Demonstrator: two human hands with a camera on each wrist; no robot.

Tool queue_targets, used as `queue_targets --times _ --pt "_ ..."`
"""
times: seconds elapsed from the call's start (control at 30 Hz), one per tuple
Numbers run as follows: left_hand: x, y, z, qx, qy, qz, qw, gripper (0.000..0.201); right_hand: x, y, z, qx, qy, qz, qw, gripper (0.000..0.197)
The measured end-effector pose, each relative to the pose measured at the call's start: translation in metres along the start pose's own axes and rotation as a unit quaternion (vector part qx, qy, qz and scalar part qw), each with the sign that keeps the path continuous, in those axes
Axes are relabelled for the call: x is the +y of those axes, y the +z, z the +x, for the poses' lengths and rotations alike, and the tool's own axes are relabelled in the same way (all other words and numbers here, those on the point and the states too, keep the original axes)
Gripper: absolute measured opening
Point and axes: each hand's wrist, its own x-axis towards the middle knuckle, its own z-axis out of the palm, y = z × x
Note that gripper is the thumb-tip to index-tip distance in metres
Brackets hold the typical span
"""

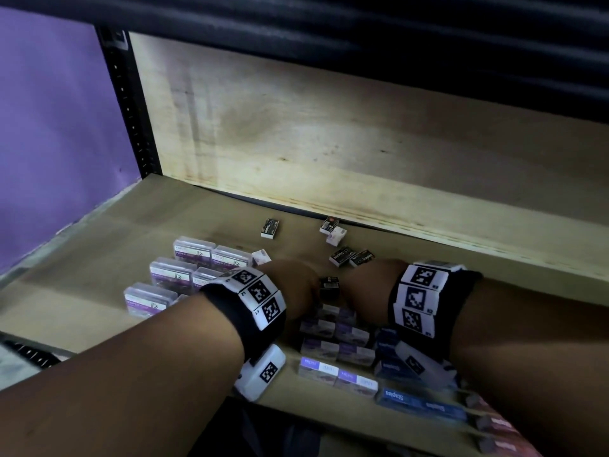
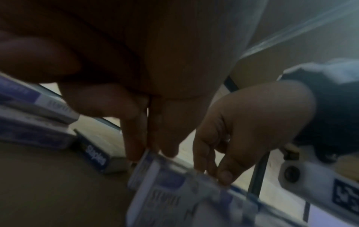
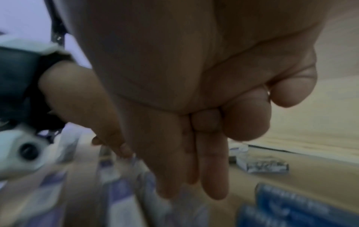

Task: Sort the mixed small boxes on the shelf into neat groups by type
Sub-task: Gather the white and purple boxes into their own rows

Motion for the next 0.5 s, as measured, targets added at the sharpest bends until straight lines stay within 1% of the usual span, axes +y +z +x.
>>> queue_targets --times 0.03,0.07,0.1,0.13,0.17,0.2,0.23,0.27,0.3,0.33,0.37,0.43,0.5 --pt "0.000 -0.002 -0.005 0.009 0.008 -0.025 1.000 0.025 0.001 0.000 -0.003 -0.004 0.012 0.028 1.000 0.023" --pt "0.001 -0.006 -0.010 0.018 0.010 -0.041 0.999 0.024 0.004 -0.001 -0.002 -0.016 0.032 0.049 0.998 0.026" --pt "0.002 -0.009 -0.015 0.033 0.011 -0.071 0.997 0.026 0.006 -0.001 -0.003 -0.021 0.050 0.071 0.996 0.033" --pt "0.003 -0.014 -0.022 0.042 0.005 -0.111 0.993 0.031 0.010 -0.001 -0.003 -0.012 0.057 0.086 0.995 0.035" --pt "0.005 -0.018 -0.029 0.050 -0.008 -0.152 0.987 0.034 0.013 -0.003 -0.006 -0.016 0.056 0.079 0.995 0.033" --pt "0.004 -0.019 -0.036 0.064 -0.025 -0.183 0.981 0.031 0.019 -0.002 -0.004 -0.009 0.054 0.060 0.997 0.035" --pt "0.005 -0.020 -0.043 0.086 -0.045 -0.208 0.973 0.022 0.024 -0.004 -0.008 0.007 0.050 0.051 0.997 0.035" --pt "0.004 -0.017 -0.049 0.117 -0.067 -0.231 0.963 0.013 0.030 -0.002 -0.008 0.039 0.045 0.045 0.997 0.034" --pt "0.006 -0.015 -0.055 0.153 -0.092 -0.253 0.951 0.010 0.036 0.001 -0.009 0.056 0.056 0.052 0.996 0.034" --pt "0.007 -0.011 -0.061 0.186 -0.114 -0.275 0.936 0.012 0.041 0.001 -0.009 0.076 0.057 0.063 0.993 0.034" --pt "0.011 -0.008 -0.067 0.201 -0.136 -0.297 0.923 0.016 0.047 0.003 -0.010 0.086 0.067 0.076 0.991 0.034" --pt "0.016 -0.002 -0.074 0.200 -0.158 -0.338 0.906 0.019 0.054 0.000 -0.012 0.103 0.086 0.096 0.986 0.031" --pt "0.020 0.005 -0.077 0.183 -0.159 -0.363 0.900 0.012 0.059 -0.003 -0.012 0.113 0.102 0.125 0.980 0.028"
